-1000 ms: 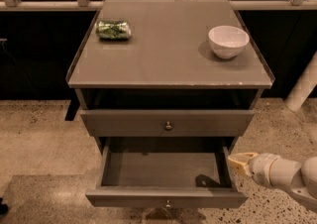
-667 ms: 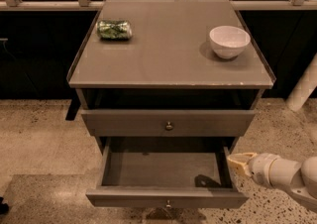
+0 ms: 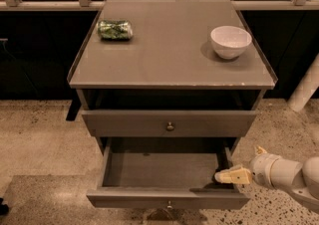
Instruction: Open middle drawer
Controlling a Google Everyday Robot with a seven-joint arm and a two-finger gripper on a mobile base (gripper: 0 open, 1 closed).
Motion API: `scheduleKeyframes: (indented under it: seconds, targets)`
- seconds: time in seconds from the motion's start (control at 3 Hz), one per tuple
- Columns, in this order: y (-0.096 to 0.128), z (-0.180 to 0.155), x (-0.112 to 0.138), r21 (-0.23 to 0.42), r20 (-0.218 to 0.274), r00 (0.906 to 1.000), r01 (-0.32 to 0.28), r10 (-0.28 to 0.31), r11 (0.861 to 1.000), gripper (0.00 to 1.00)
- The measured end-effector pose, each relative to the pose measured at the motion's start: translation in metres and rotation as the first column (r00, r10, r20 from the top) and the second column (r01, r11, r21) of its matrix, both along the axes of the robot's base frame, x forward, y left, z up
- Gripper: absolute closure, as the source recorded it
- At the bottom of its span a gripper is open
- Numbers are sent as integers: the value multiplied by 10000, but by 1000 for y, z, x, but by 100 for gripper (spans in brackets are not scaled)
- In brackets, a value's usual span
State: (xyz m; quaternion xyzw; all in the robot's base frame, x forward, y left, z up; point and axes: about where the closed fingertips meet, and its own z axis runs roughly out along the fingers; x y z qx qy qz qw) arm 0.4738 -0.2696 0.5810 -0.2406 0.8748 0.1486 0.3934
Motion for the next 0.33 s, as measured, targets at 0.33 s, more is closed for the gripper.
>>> scheduleKeyframes:
  seconds: [0.33]
  targets:
    - [0, 0, 0, 0, 0, 10000, 0, 0, 10000, 0]
